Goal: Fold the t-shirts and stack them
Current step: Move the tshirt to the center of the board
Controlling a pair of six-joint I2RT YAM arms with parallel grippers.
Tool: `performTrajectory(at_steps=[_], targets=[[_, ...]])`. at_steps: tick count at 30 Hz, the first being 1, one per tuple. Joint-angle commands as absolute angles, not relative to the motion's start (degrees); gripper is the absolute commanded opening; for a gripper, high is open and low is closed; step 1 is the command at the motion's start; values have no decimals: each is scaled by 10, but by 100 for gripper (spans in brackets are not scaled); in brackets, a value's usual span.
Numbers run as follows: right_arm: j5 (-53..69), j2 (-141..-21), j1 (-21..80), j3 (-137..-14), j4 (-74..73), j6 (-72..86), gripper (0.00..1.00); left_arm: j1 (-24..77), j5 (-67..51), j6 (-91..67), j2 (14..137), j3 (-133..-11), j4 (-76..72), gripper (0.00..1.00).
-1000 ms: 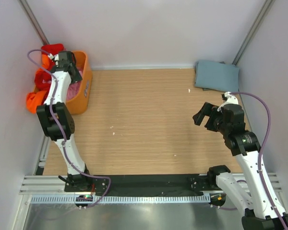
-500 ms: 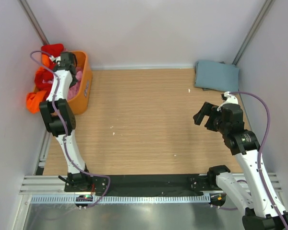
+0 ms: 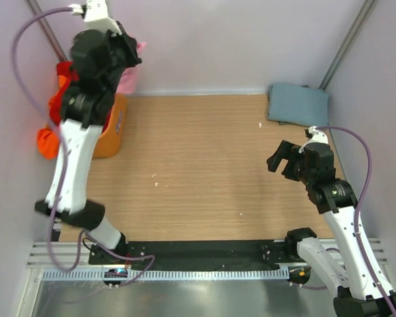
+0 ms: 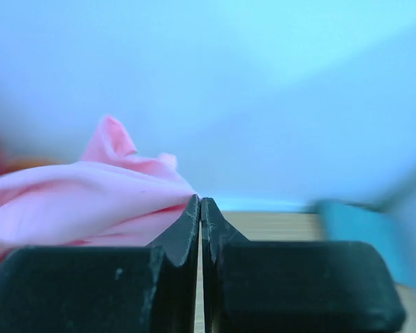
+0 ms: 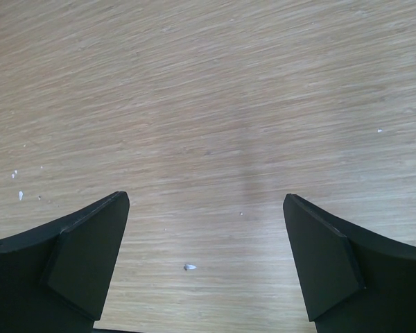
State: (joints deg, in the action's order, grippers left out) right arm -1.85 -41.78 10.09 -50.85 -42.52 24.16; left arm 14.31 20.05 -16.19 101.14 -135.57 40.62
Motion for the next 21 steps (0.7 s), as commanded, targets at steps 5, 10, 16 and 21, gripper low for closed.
performTrajectory(at_steps=[5,10,16,21], targets=[[-39,-426,105,-513,-421,247,100,192,-20,-236,765,-1290,210,0],[-90,-419,105,-537,-453,264,100,192,-89,-287,809,-1255,355,20],[-165,-396,105,-626,-534,279,100,192,-43,-354,841,-1001,516,100],[-126,-442,105,-641,-576,290,100,192,-48,-411,728,-688,380,100]])
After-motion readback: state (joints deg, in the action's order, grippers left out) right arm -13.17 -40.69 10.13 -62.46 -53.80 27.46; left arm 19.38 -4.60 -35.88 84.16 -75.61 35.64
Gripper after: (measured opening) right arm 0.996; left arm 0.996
